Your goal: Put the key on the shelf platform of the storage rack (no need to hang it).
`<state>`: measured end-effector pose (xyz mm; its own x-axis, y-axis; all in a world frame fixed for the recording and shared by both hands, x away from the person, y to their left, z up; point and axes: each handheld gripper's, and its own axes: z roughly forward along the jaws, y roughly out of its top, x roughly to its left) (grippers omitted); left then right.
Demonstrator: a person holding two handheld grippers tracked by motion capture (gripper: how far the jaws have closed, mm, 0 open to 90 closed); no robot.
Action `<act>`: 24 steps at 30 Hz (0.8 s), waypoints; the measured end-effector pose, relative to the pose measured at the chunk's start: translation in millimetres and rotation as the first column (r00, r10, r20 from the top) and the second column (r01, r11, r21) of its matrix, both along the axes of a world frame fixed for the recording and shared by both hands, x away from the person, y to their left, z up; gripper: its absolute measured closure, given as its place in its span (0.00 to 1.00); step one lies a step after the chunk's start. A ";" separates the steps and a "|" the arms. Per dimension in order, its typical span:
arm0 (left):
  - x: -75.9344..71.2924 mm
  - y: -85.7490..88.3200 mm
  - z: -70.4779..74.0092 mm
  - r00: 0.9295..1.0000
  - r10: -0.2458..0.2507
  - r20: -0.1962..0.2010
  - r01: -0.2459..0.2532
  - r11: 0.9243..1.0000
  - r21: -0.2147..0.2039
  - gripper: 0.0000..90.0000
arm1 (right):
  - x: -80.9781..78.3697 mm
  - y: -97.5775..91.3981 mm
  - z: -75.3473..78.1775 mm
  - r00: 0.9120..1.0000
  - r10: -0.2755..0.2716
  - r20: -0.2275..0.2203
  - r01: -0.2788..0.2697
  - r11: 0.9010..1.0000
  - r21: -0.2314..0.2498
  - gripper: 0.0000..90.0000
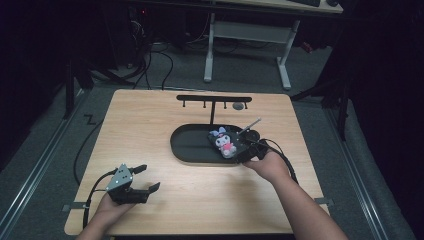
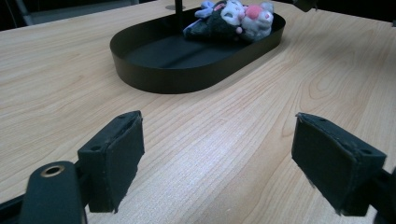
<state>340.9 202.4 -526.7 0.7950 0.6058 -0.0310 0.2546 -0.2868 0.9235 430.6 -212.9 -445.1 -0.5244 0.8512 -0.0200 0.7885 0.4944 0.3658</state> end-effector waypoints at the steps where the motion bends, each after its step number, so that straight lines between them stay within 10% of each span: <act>1: -0.1 0.2 0.0 1.000 0.001 0.001 -0.001 1.000 -0.001 0.20 | 0.0 0.0 0.0 1.000 0.000 0.000 0.000 1.000 0.000 0.33; 16: 0.2 0.7 0.0 1.000 0.009 -0.001 -0.009 1.000 -0.005 0.20 | -52.9 -30.8 -22.9 0.987 -0.025 0.161 0.010 0.996 0.090 0.34; 24: 0.4 0.4 0.0 1.000 0.006 -0.001 -0.006 1.000 -0.002 0.20 | -100.9 -43.5 -59.7 0.938 -0.075 0.339 0.005 0.979 0.205 0.35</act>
<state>341.3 202.8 -526.7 0.7915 0.6102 -0.0330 0.2573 -0.2837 0.9237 329.7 -256.4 -504.8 -0.4807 0.8766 -0.0223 0.6144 0.3549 0.7047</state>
